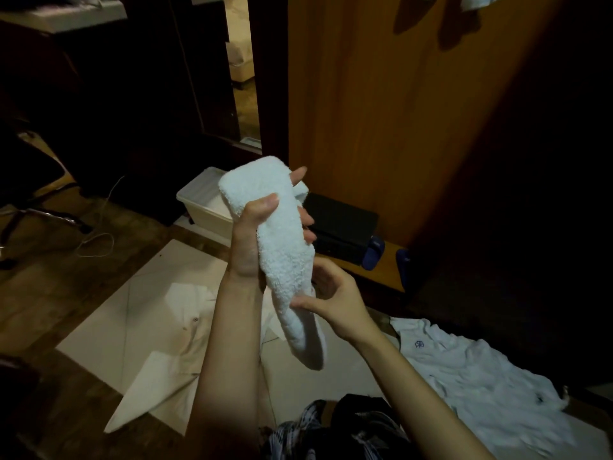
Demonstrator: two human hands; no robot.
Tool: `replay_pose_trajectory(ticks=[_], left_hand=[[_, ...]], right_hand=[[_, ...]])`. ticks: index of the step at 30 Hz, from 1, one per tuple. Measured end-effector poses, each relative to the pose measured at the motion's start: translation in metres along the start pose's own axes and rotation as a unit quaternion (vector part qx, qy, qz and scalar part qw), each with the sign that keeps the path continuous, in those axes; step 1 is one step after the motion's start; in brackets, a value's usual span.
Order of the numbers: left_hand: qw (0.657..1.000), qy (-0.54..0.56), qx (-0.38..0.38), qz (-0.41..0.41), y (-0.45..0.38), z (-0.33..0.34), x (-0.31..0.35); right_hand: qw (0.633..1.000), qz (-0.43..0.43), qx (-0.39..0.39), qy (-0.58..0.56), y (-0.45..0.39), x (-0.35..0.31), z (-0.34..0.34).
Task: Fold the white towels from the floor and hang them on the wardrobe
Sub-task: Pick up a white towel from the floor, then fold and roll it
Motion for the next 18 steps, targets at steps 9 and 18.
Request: replay_pose_trajectory(ticks=[9, 18], left_hand=[[0.998, 0.058, 0.02, 0.01, -0.007, 0.011, 0.005], [0.93, 0.187, 0.302, -0.094, 0.007, -0.073, -0.047]], right_hand=[[0.999, 0.03, -0.016, 0.022, 0.001, 0.007, 0.011], [0.928, 0.303, -0.214, 0.043, 0.012, -0.001, 0.012]])
Point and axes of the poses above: each hand's wrist, its own y-axis away from the middle knuckle, its own z-axis out of the palm, x = y × z, the point moved 10 cm from there along -y, towards the middle knuckle, and after that the axes turned 14 degrees about -y, right-handed, at the moved point
